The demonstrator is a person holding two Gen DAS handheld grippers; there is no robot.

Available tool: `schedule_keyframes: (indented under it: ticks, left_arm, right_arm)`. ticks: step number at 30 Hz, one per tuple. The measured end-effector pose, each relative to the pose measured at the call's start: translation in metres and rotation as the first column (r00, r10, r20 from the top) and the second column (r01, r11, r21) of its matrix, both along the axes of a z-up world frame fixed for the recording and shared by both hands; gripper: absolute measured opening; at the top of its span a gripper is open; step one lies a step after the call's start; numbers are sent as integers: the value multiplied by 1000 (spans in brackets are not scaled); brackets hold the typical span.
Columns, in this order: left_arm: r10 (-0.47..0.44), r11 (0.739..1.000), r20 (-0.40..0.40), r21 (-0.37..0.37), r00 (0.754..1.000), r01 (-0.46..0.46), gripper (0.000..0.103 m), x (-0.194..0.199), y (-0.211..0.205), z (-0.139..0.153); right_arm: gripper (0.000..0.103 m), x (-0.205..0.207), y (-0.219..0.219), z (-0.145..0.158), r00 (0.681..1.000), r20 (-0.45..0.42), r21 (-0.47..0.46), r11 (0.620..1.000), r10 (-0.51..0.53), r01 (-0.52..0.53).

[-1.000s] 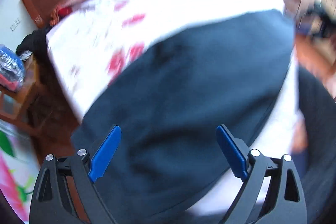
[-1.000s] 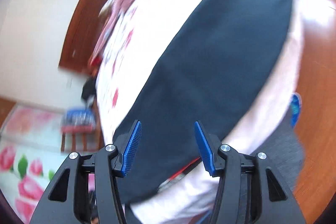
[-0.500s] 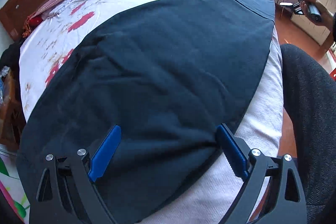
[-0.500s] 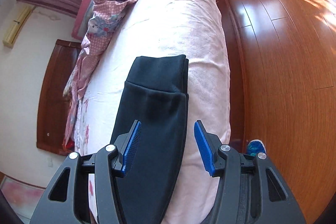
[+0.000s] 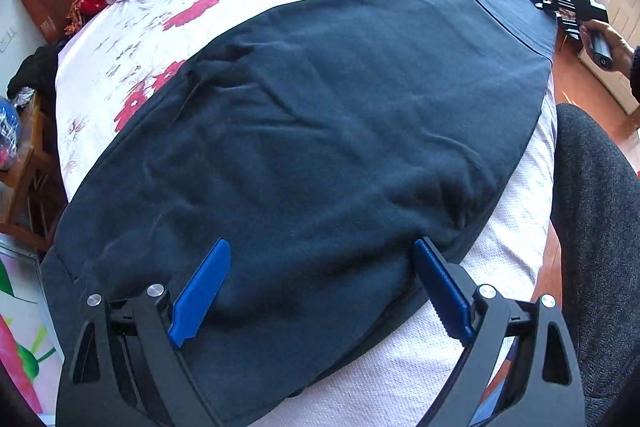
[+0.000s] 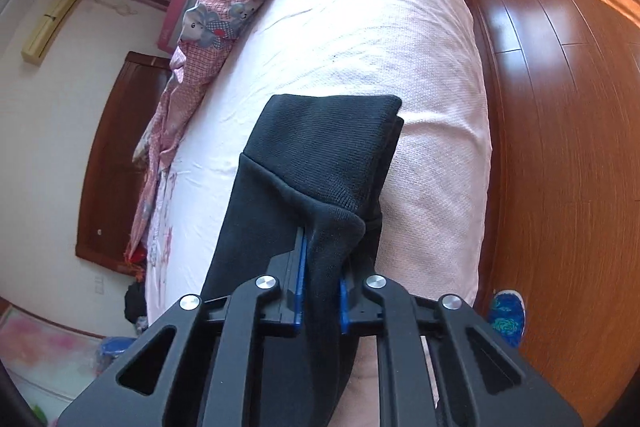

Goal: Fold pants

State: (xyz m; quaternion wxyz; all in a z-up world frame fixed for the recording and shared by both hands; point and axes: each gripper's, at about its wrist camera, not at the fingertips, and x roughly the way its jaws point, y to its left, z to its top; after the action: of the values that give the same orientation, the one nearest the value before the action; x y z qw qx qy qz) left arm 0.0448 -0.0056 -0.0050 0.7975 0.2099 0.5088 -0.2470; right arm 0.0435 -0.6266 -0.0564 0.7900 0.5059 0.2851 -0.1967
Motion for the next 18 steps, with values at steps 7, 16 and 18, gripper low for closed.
schedule_keyframes:
  ticks: [7,16,18]
  left_arm:
    - [144,989,70,-46,987,-141,92,13,26,23]
    - [374,916,158,-217,914,-337,95,17,95,76]
    - [414,895,162,-252,896,-368,96,15,111,82]
  right_arm:
    - [7,31,67,95,985,-42,-348,922,169,-173]
    - [7,50,319,158,771,-279,-720,406,573,-563]
    - [7,48,383,128,686,-414,-742,214,599,-635]
